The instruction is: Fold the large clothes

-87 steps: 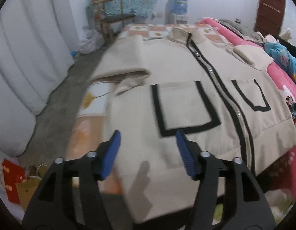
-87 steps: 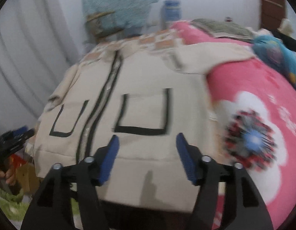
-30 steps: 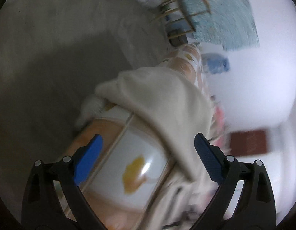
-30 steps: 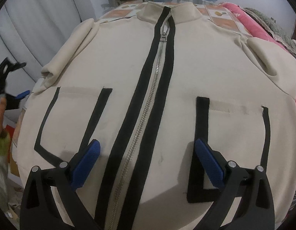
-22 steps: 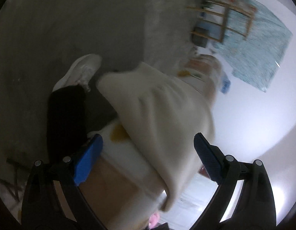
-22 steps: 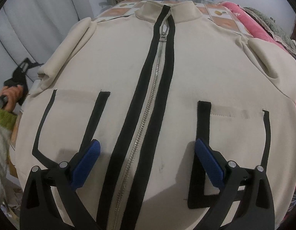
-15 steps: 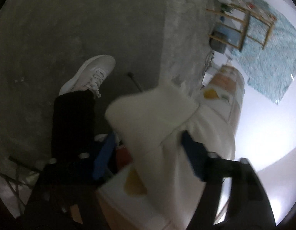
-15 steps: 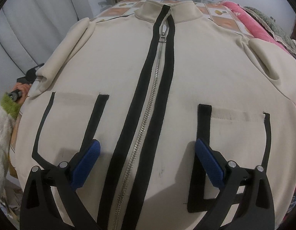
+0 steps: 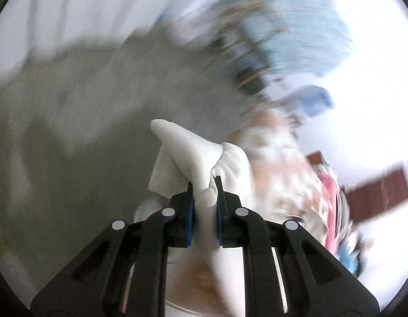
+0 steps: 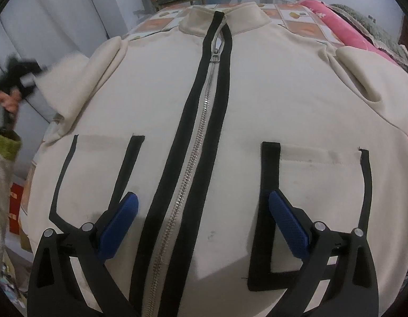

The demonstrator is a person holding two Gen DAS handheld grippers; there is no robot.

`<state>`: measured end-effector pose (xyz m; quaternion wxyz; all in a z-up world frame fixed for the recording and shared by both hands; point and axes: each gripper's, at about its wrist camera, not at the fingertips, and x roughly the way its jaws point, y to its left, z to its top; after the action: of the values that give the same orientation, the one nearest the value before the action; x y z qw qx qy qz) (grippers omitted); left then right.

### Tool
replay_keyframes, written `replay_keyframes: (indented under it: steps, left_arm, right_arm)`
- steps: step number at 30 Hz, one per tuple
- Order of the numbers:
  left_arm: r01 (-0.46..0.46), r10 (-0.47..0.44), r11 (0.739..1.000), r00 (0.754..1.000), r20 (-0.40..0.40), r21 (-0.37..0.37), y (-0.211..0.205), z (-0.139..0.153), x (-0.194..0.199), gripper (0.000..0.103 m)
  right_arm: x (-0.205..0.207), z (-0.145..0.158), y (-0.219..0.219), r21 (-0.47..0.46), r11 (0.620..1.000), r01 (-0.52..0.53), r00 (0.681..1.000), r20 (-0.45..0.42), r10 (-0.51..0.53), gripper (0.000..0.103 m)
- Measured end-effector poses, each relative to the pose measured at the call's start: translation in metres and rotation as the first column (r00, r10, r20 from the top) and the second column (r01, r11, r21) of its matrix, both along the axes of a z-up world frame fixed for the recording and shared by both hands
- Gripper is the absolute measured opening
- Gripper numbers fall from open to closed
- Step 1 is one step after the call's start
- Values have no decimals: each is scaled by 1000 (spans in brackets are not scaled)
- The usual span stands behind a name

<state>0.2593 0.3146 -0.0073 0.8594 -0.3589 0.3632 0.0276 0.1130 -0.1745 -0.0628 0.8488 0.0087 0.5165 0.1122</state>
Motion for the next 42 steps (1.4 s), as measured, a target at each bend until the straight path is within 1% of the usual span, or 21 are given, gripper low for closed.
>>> replay_keyframes:
  steps: [2,3,5,6,8,10,11,12,13,14,16,18,20,22,25,26,29,33,35,39,42]
  left_arm:
    - [99,-112,988,987,117,115,-43,55,-8,12]
    - [160,-191,971,967,171,178,-72,82,-14,12]
    - [269,-334,924,914,232,271,-129,119,-25,13]
    - [326,-407,894,877,254,306,-158,133,-31,13]
    - [416,-516,838,814,268,353,-211,145,-40,15]
    - [506,-605,781,756,248,366,-256,142,-46,17]
    - [556,-647,749,730,221,360,-283,132,-48,19]
    - [587,-672,728,712,202,353,-301,123,-49,20]
    - [620,-694,708,699,172,338,-322,105,-49,26]
    - [636,-699,702,700,143,320,-333,90,-46,40]
    - [668,-703,698,708,69,257,-352,53,-45,56]
    - [672,-689,712,724,18,204,-351,20,-48,57]
    - [668,-680,724,733,16,171,-346,1,-59,63]
    - [626,-638,764,769,39,158,-325,-6,-63,67]
    - [564,-576,812,816,52,149,-295,-8,-81,67]
    - [530,-542,834,839,46,153,-278,-10,-89,67]
    - [460,-470,864,883,-4,204,-252,-19,-107,66]
    - [416,-410,851,908,-90,320,-238,-34,-131,65]
    - [405,-388,837,913,-123,368,-234,-45,-142,65]
    - [402,-361,802,916,-178,443,-230,-60,-152,65]
    - [404,-349,788,915,-203,465,-228,-70,-152,65]
  right_arm:
    - [-1,1,-3,11,1000,3,1000,3,-3,96]
    - [-1,1,-4,17,1000,6,1000,5,-6,96]
    - [-3,5,-9,31,999,12,1000,15,-13,96]
    - [-5,6,-12,33,999,16,1000,20,-16,96]
    - [-9,12,-20,38,999,28,999,38,-29,96]
    - [-14,17,-29,40,998,44,998,51,-46,96]
    - [-17,19,-35,40,998,56,997,58,-58,96]
    - [-20,21,-41,40,997,67,996,62,-69,96]
    - [-23,23,-47,41,996,80,995,64,-82,96]
    - [-26,24,-56,43,994,98,993,64,-101,96]
    - [-30,25,-69,52,991,127,990,57,-130,96]
    - [-34,26,-82,64,986,153,987,45,-156,96]
    - [-39,29,-96,72,982,177,983,39,-180,96]
    - [-43,33,-108,80,978,194,979,41,-198,96]
    - [-40,47,-127,142,969,204,975,56,-214,96]
    - [-35,53,-132,169,964,204,974,64,-217,96]
    - [-16,65,-141,235,950,206,971,71,-228,96]
    - [15,60,-140,290,931,221,971,26,-239,87]
    - [29,46,-139,305,921,241,969,-30,-243,78]
    - [50,19,-130,235,936,263,964,-110,-243,61]
    - [60,6,-115,136,964,229,970,-110,-215,35]
